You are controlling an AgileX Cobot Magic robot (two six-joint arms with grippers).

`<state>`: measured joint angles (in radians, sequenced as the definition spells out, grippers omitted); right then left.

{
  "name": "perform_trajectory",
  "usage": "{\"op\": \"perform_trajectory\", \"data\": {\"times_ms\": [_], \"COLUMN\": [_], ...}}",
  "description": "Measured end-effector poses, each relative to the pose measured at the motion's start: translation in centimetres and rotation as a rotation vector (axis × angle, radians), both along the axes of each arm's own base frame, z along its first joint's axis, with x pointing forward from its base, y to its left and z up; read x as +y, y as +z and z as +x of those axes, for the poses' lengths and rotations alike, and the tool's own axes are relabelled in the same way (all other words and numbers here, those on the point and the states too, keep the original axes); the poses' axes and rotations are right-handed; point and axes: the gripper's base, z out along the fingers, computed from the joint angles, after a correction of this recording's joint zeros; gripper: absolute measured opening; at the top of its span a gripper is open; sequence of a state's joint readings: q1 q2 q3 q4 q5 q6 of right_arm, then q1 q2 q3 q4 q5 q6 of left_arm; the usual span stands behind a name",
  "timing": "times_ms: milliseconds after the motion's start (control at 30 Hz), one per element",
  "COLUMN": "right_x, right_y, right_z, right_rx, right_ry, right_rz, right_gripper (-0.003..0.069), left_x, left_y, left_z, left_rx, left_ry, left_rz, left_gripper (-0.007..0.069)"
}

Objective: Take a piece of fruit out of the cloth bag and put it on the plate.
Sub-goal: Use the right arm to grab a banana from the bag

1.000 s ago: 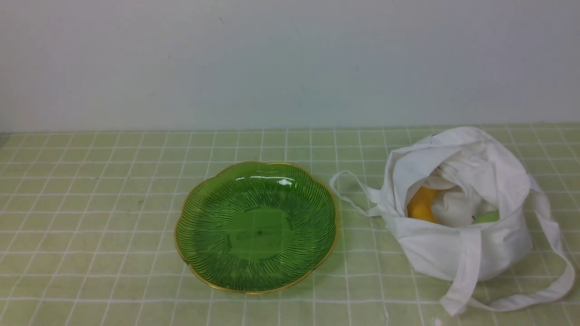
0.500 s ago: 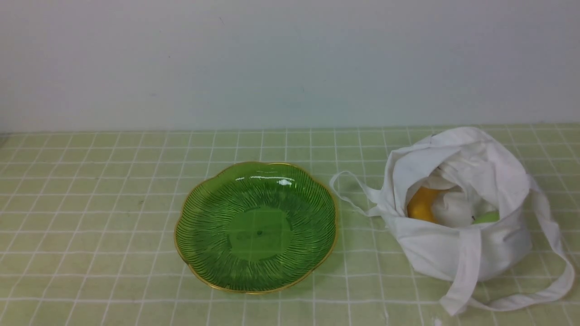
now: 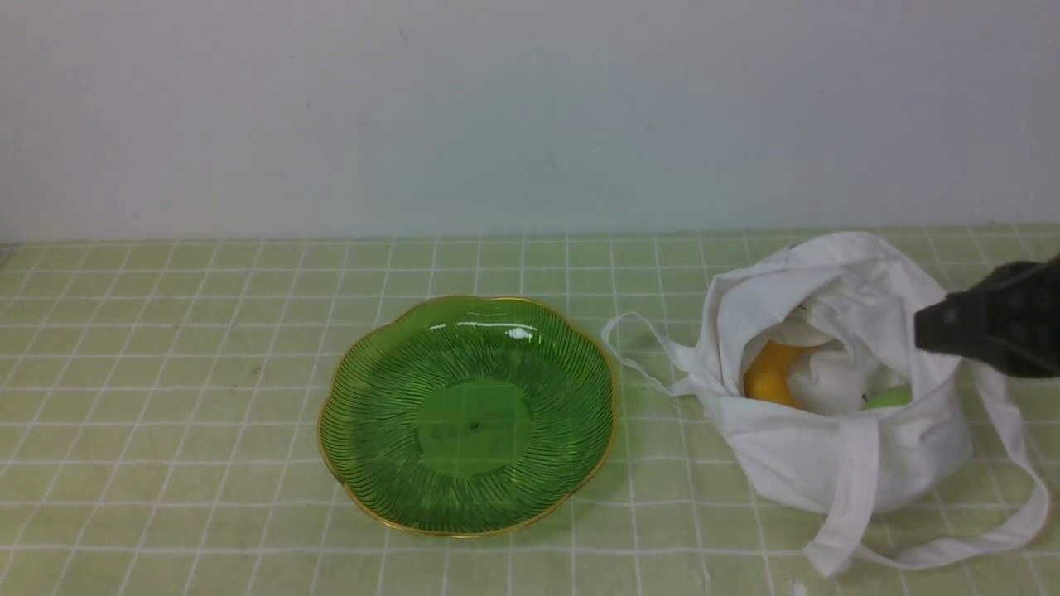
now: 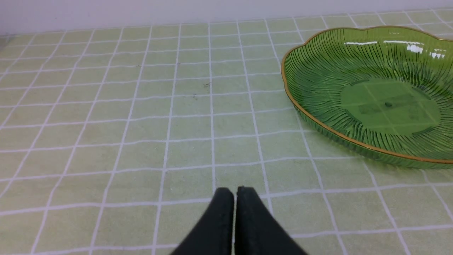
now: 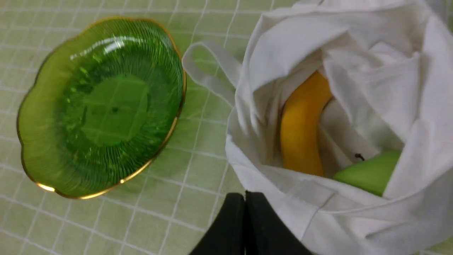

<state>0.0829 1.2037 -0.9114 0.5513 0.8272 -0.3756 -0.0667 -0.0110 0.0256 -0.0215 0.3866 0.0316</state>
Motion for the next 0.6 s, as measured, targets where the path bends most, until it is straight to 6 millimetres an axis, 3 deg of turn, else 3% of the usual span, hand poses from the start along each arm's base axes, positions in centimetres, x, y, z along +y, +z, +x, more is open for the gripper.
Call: {"op": "perform_trajectory", "data": {"times_ms": [133,200,367,433,533,600], "right_x": [1.0,1.6,2.2,2.3,2.3,2.1], "right_y": [-1.3,-2.8,-4.7,-6.4,-7.9,-9.8], "right_z": [2.3,4.7,7.4,9.1,10.2,10.7], "right_rx": [0.069,0.146,0.214,0.260,0.304,0.386], "right_ry": [0.011,-0.024,-0.042,-0.045,-0.053,-0.068], "right_rz": [-0.036,-0.048,-0.069,-0.093,-0.119,-0.165], "right_gripper": [0.0001,0.0016,0.0052,0.0104,0.0169,0.0263], "left_x": [0.0,0.0,0.0,0.0,0.0,0.0], "left_y": [0.0,0.0,0.0,0.0,0.0,0.0], "left_z": [0.0,0.0,0.0,0.0,0.0,0.0], "left_rx": [0.000,0.000,0.000,0.000,0.000,0.000], "left_ry": [0.000,0.000,0.000,0.000,0.000,0.000], "left_rz": [0.000,0.000,0.000,0.000,0.000,0.000], "left_gripper": [-0.0008,-0.0008,-0.0008,-0.0008,-0.0008,-0.0008]}}
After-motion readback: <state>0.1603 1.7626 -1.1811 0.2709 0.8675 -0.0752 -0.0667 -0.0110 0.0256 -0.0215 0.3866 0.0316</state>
